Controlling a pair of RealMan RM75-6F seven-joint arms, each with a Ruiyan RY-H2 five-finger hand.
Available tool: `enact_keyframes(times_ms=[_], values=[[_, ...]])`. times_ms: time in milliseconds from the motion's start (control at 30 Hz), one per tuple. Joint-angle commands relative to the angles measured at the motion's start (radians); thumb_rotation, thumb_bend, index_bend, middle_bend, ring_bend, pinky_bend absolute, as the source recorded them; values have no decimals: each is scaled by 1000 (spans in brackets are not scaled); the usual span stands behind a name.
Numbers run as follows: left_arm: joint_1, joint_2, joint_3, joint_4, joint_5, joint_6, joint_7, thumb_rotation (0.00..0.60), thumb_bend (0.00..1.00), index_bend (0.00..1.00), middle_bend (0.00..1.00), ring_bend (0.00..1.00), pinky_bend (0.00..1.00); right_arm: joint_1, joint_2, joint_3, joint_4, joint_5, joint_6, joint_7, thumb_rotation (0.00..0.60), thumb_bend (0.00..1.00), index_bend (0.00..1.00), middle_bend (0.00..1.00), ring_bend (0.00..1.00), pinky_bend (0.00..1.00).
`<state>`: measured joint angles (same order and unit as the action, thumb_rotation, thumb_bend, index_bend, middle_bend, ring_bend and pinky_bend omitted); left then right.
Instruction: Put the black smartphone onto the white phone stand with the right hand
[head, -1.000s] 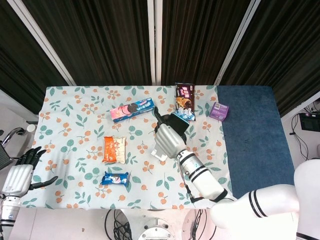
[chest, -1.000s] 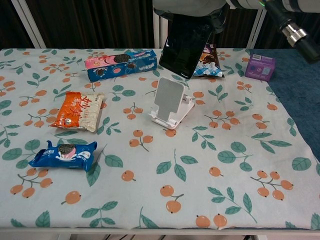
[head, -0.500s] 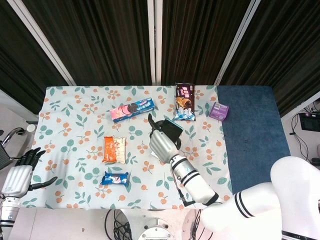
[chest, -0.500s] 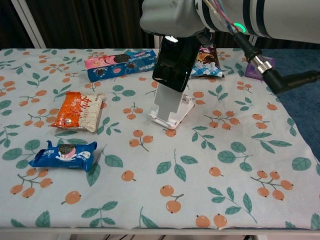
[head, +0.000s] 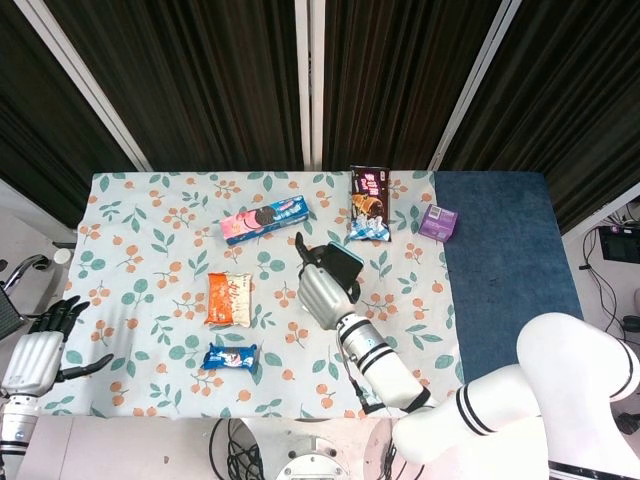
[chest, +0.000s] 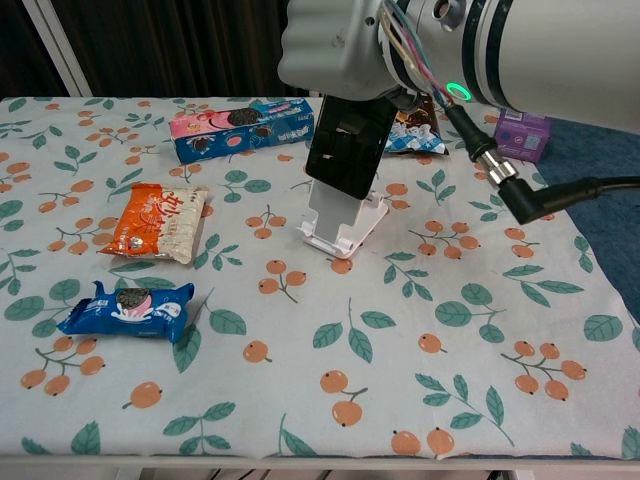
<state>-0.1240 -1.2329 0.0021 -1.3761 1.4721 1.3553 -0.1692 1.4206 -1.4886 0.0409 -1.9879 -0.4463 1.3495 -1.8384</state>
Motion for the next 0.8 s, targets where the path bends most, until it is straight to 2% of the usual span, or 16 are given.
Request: enact_keyframes(times_ms=[33, 367, 800], values=[[2, 0, 0, 2, 0, 1, -2, 162, 0, 107, 39, 50, 137, 4, -14, -12, 11, -2, 2, 5, 600, 310, 651, 421, 437, 0], [6, -1, 1, 13, 0, 5, -15, 163, 0, 107, 40, 50, 138, 13, -70, -58, 61, -22, 15, 5, 600, 305, 651, 423, 438, 0], [6, 2, 1, 18, 0, 0, -24, 161, 0, 107, 39, 49, 137, 23, -132, -80, 100, 3, 53, -38, 600, 306, 652, 423, 437, 0]])
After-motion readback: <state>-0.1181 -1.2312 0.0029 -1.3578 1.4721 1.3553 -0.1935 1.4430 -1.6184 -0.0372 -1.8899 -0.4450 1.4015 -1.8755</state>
